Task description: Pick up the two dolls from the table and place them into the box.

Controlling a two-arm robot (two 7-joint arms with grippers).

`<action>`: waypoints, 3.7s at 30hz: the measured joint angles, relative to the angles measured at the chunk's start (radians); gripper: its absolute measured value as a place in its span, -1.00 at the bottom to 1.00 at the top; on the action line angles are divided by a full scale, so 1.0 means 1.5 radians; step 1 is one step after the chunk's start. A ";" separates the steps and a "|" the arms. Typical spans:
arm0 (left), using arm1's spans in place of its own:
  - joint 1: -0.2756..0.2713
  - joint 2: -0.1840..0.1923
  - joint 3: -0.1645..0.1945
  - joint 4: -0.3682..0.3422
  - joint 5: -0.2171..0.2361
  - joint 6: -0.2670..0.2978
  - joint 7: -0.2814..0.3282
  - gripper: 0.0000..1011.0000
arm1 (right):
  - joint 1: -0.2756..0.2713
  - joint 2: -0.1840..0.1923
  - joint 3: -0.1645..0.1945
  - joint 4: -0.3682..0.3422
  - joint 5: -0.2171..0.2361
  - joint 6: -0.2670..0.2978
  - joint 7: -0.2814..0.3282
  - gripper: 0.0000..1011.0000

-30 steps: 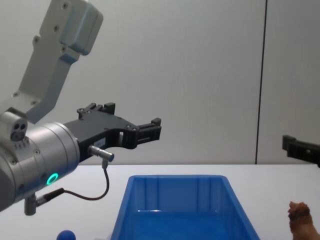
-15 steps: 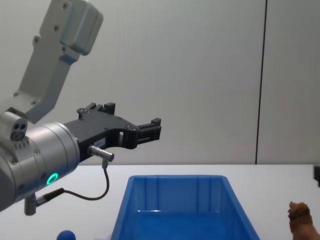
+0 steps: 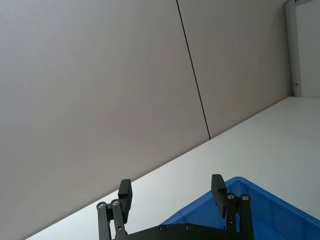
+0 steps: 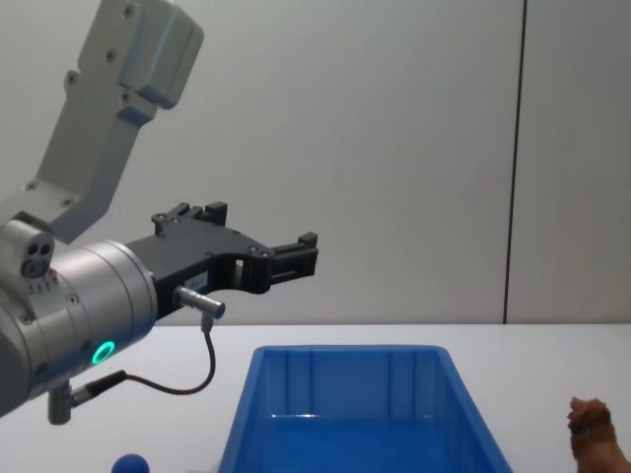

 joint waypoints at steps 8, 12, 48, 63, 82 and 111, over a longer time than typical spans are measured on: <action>0.000 0.000 0.000 0.000 0.000 0.000 0.000 0.98 | 0.004 -0.001 0.005 0.030 0.005 -0.007 0.010 0.98; 0.000 0.000 0.000 0.000 0.000 0.000 0.000 0.98 | 0.011 -0.005 0.005 0.048 0.005 -0.010 0.019 0.98; 0.000 0.000 0.000 0.000 0.000 0.000 0.000 0.98 | 0.063 -0.038 0.002 0.150 0.007 -0.010 0.084 -0.25; 0.000 0.000 0.000 0.000 0.000 0.000 0.000 0.98 | 0.066 -0.037 0.002 0.093 -0.020 -0.052 0.118 -0.25; 0.000 0.000 0.000 0.000 0.000 0.000 0.000 0.98 | 0.124 -0.073 -0.026 0.085 -0.028 -0.054 0.258 -0.25; 0.000 0.000 0.000 0.000 0.000 0.000 0.000 0.98 | 0.212 -0.135 -0.070 0.183 -0.047 -0.020 0.361 0.59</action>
